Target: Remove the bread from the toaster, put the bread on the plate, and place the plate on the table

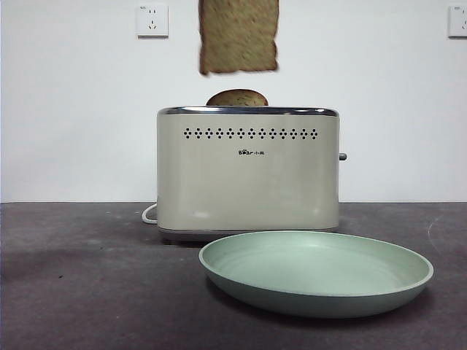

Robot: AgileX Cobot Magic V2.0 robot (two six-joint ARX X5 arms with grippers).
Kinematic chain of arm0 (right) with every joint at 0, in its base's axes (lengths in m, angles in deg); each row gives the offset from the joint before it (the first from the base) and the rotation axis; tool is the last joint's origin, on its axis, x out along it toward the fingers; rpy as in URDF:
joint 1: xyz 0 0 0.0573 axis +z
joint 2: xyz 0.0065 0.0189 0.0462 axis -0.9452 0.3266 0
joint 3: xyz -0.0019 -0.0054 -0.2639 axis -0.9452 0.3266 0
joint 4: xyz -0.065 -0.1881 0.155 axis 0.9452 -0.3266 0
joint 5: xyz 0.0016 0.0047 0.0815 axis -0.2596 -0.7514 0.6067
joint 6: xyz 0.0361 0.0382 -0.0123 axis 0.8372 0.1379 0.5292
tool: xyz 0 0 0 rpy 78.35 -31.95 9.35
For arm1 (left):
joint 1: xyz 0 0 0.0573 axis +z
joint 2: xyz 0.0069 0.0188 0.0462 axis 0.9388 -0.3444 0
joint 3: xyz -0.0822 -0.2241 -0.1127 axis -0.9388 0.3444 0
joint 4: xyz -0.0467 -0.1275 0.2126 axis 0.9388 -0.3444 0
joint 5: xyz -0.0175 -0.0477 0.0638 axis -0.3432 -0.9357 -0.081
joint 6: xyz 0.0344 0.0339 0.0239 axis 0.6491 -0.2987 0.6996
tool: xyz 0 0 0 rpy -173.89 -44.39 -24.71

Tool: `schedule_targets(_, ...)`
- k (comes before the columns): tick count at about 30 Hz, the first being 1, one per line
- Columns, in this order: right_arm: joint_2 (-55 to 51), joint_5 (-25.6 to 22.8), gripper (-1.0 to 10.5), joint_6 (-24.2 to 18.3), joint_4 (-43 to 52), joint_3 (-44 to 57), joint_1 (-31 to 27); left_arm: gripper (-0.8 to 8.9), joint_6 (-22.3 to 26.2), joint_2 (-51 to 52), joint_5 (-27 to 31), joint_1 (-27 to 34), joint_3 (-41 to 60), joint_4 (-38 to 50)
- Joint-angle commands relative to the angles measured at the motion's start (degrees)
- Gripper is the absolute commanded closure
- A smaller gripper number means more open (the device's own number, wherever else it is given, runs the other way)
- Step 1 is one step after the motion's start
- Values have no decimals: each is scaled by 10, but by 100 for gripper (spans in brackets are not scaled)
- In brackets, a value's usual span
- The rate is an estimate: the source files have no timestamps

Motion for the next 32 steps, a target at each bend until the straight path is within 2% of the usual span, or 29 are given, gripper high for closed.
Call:
schedule_targets(1, 3, -1, 321, 1, 2, 0, 1, 821, -4, 26, -3, -1, -26, -28)
schedule_targets(7, 25, -1, 321, 1, 5, 0, 1, 819, -78, 115, 13, -1, -27, -63)
schedule_targets(13, 64, -1, 321, 2, 30, 0, 1, 819, -73, 195, 8, -1, -24, -182)
schedule_targets(17, 96, 0, 321, 12, 57, 0, 1, 818, -78, 245, 7, -1, 9, -213)
schedule_targets(20, 123, 0, 321, 12, 71, 0, 1, 818, -89, 297, 8, -1, 70, -206)
schedule_targets(25, 172, 0, 321, 12, 87, 0, 1, 819, -125, 398, 8, -1, 235, -164)
schedule_targets(29, 214, 0, 325, 12, 98, 0, 1, 819, -172, 470, 2, -2, 373, -112)
schedule_targets(32, 249, 0, 386, 12, 108, 0, 1, 819, -214, 511, -18, -2, 456, -68)
